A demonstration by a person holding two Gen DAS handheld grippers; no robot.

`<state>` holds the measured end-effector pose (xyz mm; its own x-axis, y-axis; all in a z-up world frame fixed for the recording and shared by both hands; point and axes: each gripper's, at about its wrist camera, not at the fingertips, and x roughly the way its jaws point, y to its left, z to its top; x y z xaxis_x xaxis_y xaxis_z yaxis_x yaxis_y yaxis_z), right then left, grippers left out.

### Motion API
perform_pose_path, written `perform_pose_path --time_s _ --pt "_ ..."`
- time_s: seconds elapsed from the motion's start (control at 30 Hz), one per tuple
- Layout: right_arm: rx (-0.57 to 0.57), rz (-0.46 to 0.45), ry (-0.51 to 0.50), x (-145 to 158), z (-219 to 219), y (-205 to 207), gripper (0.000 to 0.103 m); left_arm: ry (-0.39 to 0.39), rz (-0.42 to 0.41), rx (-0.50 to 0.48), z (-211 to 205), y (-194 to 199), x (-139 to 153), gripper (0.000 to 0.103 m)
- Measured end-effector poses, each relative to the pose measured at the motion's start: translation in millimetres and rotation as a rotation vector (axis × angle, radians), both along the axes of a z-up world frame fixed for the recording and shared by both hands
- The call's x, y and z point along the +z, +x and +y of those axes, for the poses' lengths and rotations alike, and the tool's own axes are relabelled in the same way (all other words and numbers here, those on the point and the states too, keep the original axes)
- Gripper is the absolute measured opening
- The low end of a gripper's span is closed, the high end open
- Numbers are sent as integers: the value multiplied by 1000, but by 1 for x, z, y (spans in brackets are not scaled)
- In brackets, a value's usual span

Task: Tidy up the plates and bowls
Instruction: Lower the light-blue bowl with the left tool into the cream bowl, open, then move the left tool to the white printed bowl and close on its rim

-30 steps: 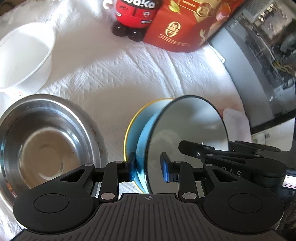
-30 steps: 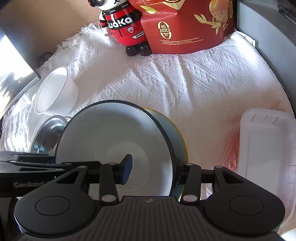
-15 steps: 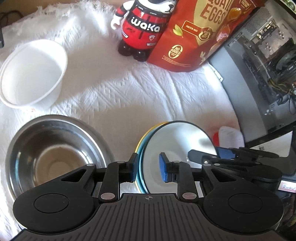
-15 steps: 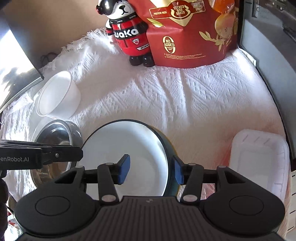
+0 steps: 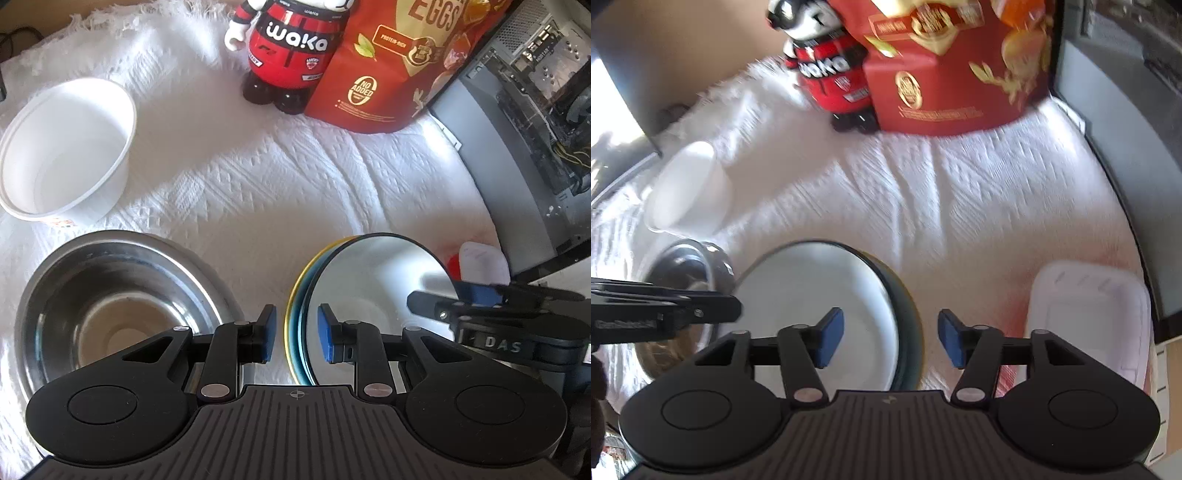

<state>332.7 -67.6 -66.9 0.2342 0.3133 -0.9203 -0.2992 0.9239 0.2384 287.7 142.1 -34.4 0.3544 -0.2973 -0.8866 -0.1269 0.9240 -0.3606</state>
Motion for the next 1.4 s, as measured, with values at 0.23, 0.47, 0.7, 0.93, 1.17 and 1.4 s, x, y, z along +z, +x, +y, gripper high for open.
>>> perform_pose_path --time_s 0.23,0.47,0.7,0.93,1.17,1.4 --pt "-42 192 93 -39 -4 0 57 5 45 -27 -5 14 -23 27" --pt "-49 258 139 -53 -6 -7 57 -41 78 -66 -6 30 -40 28" --pt "-28 256 154 -55 -1 -5 55 -62 97 -69 -8 35 -45 25" --pt "7 191 112 -49 10 7 55 -73 115 -50 -4 35 -45 27" --pt "27 204 97 -52 10 18 55 -122 122 -20 0 31 -46 26" --pt "62 67 18 -17 10 19 56 -163 81 21 14 24 -28 26"
